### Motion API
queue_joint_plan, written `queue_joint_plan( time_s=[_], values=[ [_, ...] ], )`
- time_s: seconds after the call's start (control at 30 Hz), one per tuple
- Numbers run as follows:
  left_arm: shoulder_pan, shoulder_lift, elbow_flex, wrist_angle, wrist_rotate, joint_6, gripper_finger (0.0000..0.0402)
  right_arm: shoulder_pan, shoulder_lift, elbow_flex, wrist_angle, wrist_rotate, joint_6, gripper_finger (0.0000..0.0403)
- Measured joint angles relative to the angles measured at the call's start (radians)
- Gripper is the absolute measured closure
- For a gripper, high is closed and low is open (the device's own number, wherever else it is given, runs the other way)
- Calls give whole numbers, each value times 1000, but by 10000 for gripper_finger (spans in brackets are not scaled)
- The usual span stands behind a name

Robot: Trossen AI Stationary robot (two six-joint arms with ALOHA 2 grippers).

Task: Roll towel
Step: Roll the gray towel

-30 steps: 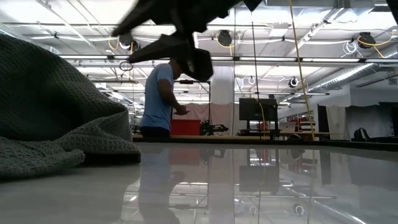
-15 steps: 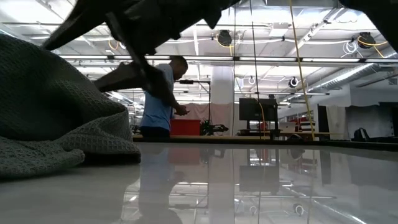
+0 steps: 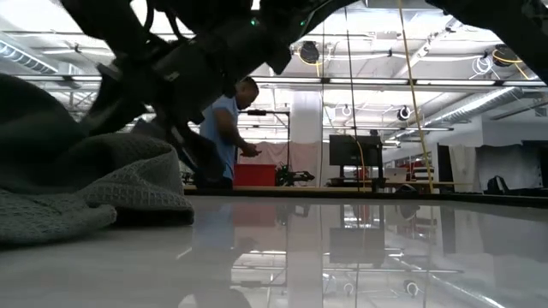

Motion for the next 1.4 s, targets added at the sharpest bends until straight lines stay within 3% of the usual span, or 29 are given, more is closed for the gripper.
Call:
queue_joint_plan(
  time_s=[0.07, 0.3, 0.6, 0.8, 1.0, 1.4],
  values=[
    [0, 0, 0, 0, 0, 0, 399, -1, -14, 0, -24, -19, -34, 384],
    [0, 0, 0, -6, -22, 33, 399, -14, -83, 0, -165, -22, -98, 399],
    [0, 0, 0, -22, -52, 34, 399, -39, -245, 0, -391, -9, -171, 401],
    [0, -12, 0, -89, -98, -101, 399, -64, -411, 0, -573, 125, -199, 402],
    [-16, -29, 0, -88, -113, -119, 383, -97, -563, 0, -672, 236, -303, 402],
    [-17, 6, 0, 126, -146, -99, 332, -224, -746, 0, -747, 237, -536, 403]
  ],
)
